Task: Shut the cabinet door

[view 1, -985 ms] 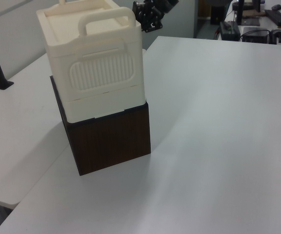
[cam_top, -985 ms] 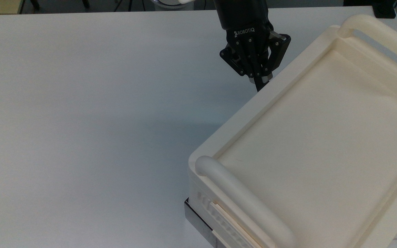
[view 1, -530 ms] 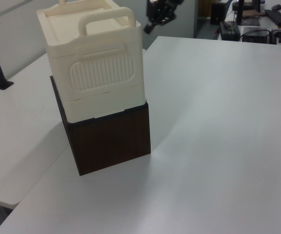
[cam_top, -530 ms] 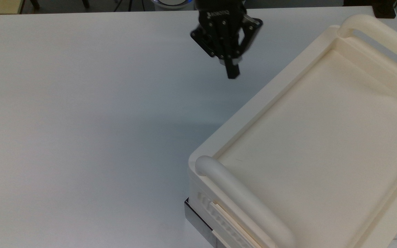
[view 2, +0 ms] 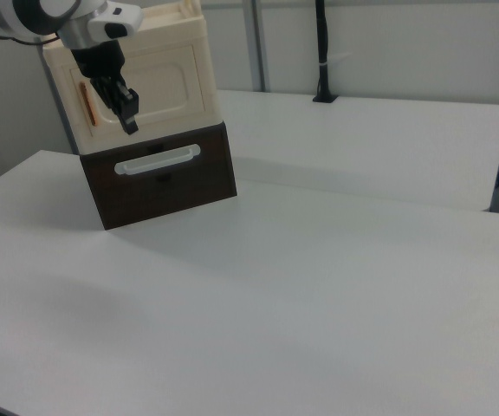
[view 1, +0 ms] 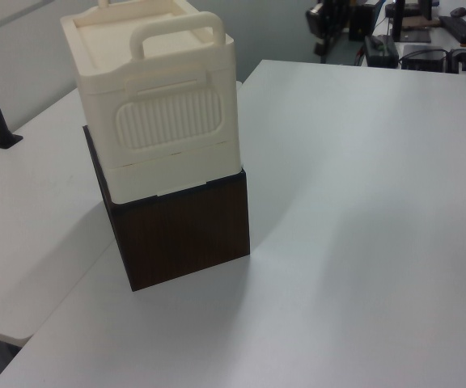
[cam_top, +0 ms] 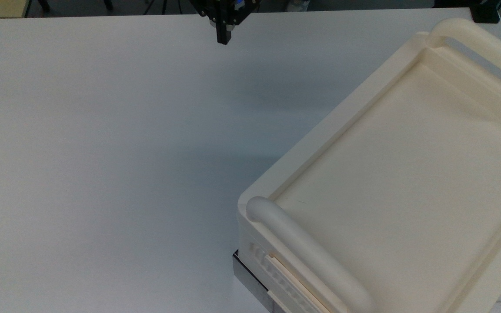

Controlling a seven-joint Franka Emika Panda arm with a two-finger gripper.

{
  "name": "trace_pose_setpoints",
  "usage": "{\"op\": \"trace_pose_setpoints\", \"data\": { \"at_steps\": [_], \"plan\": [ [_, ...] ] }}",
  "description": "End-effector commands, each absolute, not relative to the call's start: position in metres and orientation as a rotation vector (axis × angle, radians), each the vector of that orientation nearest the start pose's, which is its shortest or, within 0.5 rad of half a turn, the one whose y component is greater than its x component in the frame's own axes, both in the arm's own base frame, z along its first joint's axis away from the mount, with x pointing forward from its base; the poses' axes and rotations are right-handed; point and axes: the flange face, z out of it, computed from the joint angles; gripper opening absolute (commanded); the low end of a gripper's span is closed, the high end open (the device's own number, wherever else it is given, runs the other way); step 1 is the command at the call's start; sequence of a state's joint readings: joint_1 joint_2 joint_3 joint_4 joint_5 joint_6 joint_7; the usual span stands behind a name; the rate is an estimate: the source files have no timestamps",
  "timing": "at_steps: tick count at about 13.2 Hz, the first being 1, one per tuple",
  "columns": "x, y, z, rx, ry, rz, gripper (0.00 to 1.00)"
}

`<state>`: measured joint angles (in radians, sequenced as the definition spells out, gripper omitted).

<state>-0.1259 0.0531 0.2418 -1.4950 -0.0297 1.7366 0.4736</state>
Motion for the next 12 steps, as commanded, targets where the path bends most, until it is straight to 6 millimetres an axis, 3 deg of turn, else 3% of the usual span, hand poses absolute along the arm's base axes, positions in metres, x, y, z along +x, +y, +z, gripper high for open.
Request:
{"op": "trace_pose_setpoints", "data": {
  "at_steps": [1,2,8,12],
  "plan": [
    [0.548,0.029,0.657,-3.133,0.429,-0.143,0.94],
    [0.541,0.021,0.659,-3.142,0.397,-0.111,1.00],
    [0.540,-0.029,0.662,-3.156,0.197,-0.165,1.00],
    [0.553,-0.025,0.653,-3.153,0.159,-0.214,1.00]
  ]
}}
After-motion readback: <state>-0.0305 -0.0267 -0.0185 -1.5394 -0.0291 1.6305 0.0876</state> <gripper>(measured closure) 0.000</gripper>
